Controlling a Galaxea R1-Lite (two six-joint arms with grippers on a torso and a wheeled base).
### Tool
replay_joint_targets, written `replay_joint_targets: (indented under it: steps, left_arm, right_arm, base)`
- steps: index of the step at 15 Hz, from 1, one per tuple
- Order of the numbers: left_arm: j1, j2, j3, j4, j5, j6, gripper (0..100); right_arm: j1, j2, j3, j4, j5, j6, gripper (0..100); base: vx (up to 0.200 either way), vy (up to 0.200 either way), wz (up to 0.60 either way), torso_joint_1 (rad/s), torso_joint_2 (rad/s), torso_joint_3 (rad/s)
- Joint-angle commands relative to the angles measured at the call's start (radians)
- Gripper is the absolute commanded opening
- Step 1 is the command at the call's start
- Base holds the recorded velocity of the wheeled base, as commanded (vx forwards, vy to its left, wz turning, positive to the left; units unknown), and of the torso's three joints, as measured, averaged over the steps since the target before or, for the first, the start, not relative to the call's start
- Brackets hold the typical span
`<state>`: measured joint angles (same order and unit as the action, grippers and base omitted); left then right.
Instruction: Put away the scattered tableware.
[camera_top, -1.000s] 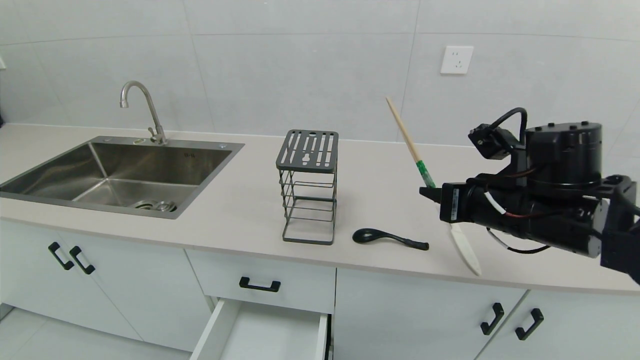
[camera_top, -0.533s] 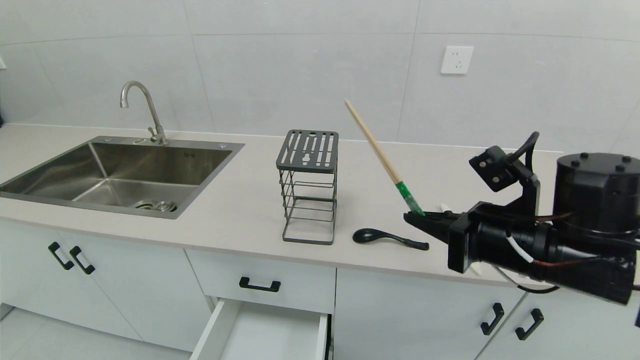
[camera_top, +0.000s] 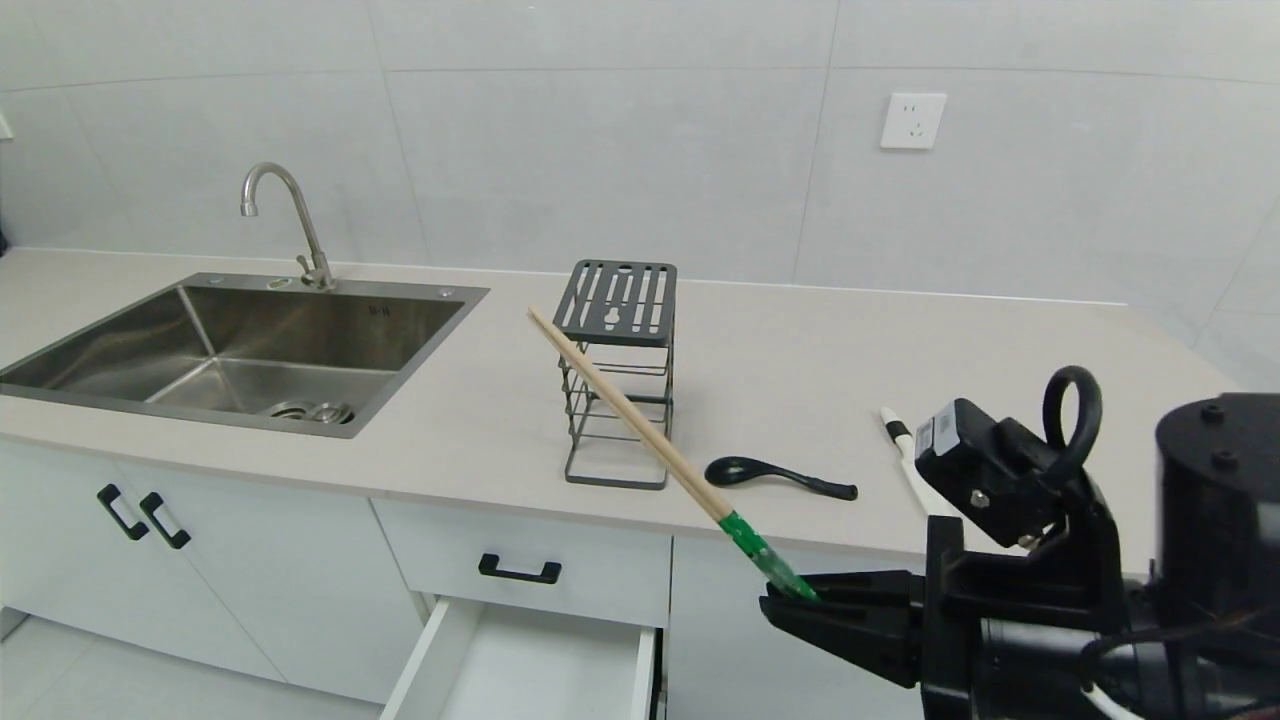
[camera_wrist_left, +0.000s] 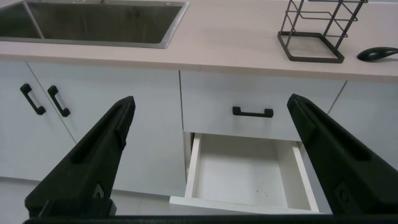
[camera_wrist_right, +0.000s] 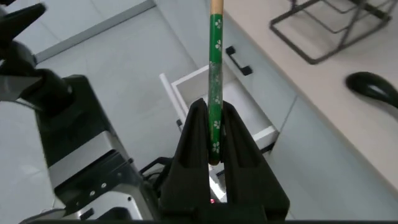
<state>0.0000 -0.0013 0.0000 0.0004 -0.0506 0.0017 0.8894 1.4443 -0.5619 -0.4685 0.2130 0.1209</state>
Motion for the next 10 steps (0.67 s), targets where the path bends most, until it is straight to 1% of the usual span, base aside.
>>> replay_joint_targets:
  steps: [1,2,5,7,8,9,10]
  left_arm:
    - [0.000,0.001,0.000,0.001,0.000,0.000,100]
    - [0.000,0.001,0.000,0.000,0.000,0.000,100]
    - [0.000,0.001,0.000,0.001,0.000,0.000,100]
    - [0.000,0.001,0.000,0.001,0.000,0.000,100]
    - [0.000,0.001,0.000,0.000,0.000,0.000,100]
    - [0.000,0.001,0.000,0.001,0.000,0.000,100]
    - [0.000,0.001,0.000,0.000,0.000,0.000,100]
  right_arm:
    - [0.088,0.048,0.008,-0.004,-0.001,0.000,0]
    - [0.114,0.074,0.028,-0.004,-0.004,0.000,0]
    - [0.115,0.140,0.039,-0.005,-0.009,-0.018,0]
    - [0.112,0.171,0.011,0.001,-0.026,-0.075,0]
    - [0.114,0.197,-0.003,0.010,-0.076,-0.125,0]
    - [0.111,0.222,-0.027,0.033,-0.106,-0.201,0]
    - [0.102,0.239,-0.061,0.065,-0.110,-0.247,0]
  base:
    - [0.000,0.000,0.00,0.000,0.00,0.000]
    - [0.000,0.000,0.00,0.000,0.00,0.000]
    - [0.000,0.000,0.00,0.000,0.00,0.000]
    - [0.000,0.000,0.00,0.000,0.00,0.000]
    - [0.000,0.000,0.00,0.000,0.00,0.000]
    - [0.000,0.000,0.00,0.000,0.00,0.000]
    - [0.000,0.000,0.00,0.000,0.00,0.000]
